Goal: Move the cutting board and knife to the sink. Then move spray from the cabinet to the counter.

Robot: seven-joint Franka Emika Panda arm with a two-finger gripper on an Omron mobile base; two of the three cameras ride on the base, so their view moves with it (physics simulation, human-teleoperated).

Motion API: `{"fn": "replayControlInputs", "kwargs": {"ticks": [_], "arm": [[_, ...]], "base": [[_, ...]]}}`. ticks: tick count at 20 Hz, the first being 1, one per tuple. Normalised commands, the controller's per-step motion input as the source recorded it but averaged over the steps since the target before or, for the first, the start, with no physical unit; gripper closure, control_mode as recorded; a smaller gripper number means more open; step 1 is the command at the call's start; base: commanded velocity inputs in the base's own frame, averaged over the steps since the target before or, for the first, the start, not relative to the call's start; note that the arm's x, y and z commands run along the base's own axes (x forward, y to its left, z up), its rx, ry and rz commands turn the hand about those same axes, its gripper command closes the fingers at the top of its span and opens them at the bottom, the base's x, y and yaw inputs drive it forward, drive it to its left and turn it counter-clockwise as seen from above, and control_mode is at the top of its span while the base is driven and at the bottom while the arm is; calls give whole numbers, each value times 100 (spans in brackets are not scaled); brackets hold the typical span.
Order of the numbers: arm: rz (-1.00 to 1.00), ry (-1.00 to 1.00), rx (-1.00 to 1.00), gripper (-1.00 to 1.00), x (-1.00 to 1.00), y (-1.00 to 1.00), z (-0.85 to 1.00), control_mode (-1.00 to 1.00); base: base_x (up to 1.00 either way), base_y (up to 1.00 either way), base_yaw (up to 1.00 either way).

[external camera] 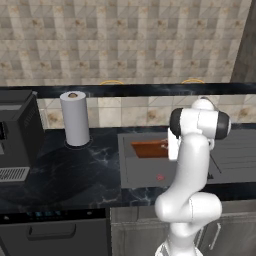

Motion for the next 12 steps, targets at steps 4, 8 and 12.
{"fn": "replayControlInputs", "kwargs": {"ticks": [4,8,12], "arm": [[5,-1,0,100,22,-7,-15,-100],[3,-2,0,100,18,-3,-16,-100],[0,-9,0,100,3,0,-23,-100]], "base": [[0,0,0],[0,0,0],[0,0,0]]}}
